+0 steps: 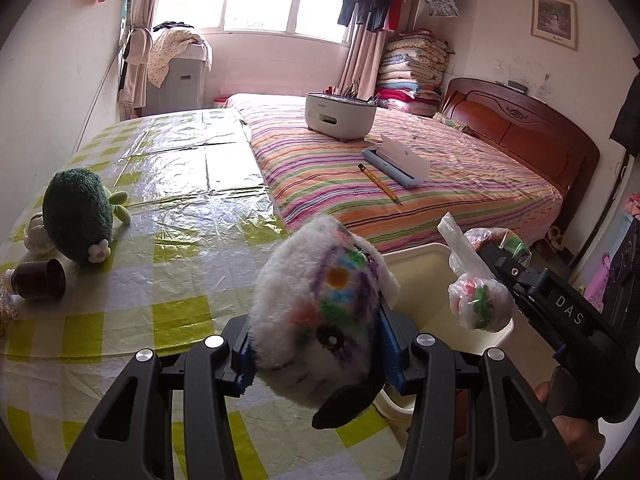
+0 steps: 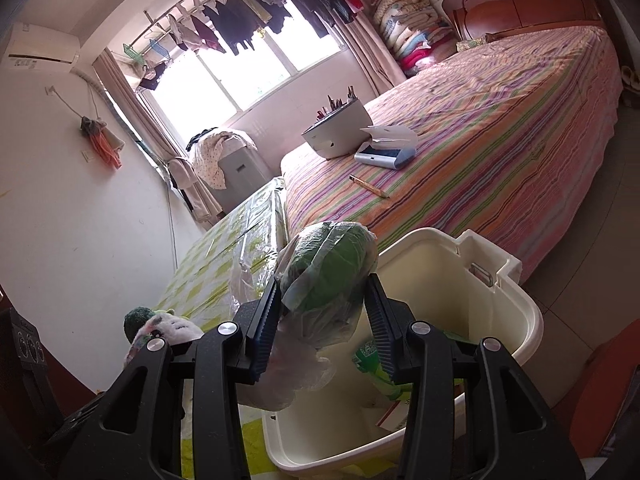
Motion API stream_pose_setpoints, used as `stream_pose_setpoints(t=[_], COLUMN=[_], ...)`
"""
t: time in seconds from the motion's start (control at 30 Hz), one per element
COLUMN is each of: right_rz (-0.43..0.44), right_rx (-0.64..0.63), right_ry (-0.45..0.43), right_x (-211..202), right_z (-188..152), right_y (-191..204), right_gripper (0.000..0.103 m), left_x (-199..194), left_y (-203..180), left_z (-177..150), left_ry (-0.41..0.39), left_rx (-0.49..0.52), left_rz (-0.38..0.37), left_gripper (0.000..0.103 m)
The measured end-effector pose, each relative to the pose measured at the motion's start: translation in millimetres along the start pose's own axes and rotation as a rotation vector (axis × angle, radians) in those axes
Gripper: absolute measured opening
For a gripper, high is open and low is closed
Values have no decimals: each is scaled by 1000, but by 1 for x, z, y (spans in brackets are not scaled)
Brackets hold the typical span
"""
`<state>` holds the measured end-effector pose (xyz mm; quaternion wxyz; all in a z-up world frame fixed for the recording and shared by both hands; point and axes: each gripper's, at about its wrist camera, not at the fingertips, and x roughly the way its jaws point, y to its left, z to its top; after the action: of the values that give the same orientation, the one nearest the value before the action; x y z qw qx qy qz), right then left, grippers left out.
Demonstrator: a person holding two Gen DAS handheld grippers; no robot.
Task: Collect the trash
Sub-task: 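Carry the green bag into the cream bin and open the right tool while the left tool holds the plush, then lower the white fluffy plush into the cream bin and open the left tool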
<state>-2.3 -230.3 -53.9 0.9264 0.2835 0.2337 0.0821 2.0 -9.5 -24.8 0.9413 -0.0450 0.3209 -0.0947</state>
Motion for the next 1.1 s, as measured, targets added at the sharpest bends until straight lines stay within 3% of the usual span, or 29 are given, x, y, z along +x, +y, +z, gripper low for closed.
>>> stream_pose_setpoints(t=[0.27,0.37,1.1], right_rz=[-49,-52,-45], right_rx=[40,52,166], right_ry=[6,-6,-140], right_x=[7,8,-15], right_z=[0,1,9], right_y=[-9,-10,-32], right_gripper=[49,67,71], left_x=[0,2,20], left_y=[-10,-12,-37], left_z=[2,2,-1], left_ry=[0,7,49], left_rx=[16,21,73], left_rz=[-21,-23,-47], left_gripper=[48,48,48])
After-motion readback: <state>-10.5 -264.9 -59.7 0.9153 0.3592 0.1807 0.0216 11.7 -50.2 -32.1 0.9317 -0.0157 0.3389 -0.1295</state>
